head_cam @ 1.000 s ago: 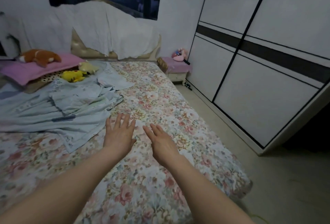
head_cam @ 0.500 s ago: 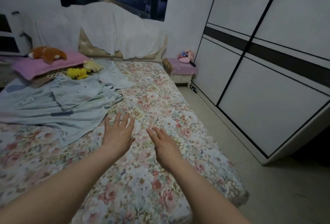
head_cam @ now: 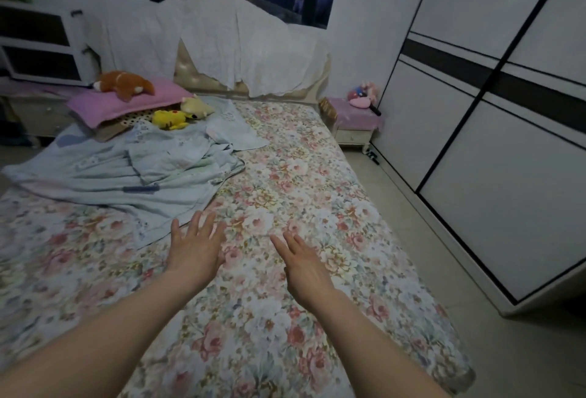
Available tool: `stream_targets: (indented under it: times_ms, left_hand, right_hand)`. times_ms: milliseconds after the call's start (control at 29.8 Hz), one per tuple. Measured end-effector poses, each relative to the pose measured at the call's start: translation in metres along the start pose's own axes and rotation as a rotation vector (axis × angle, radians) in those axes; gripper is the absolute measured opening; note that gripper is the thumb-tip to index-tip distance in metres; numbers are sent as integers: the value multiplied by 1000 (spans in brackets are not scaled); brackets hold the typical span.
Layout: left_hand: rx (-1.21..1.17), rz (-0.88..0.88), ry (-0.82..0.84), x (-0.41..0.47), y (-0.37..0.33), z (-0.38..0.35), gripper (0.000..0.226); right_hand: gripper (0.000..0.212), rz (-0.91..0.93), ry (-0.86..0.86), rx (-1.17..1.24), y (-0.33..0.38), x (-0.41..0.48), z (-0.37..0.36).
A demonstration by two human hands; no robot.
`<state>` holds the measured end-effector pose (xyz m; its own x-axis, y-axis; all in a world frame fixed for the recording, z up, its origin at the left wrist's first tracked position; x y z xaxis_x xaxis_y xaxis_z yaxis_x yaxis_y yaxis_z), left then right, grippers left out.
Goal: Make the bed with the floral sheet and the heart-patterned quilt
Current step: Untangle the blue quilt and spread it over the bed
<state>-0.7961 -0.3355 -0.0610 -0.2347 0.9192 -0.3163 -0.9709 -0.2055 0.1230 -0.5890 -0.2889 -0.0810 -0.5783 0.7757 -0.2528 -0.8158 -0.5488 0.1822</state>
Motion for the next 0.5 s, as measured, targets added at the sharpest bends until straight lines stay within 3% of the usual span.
stream_targets:
  times_ms: [503]
  left_hand:
    - [-4, -3, 112, 124, -29, 3, 73]
  right_hand:
    - [96, -5, 54, -7, -78, 81, 20]
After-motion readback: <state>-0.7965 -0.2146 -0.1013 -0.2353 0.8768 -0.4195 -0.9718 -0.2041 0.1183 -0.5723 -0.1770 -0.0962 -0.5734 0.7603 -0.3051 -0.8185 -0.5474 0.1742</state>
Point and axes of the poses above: each hand's wrist, its own x-axis towards the middle knuckle, its own z-axis out of the back of the hand, y = z × x, the point moved 3 cm from there along x, towards the middle knuckle, and after that the axes turned 11 degrees about y, right-handed, at the moved point
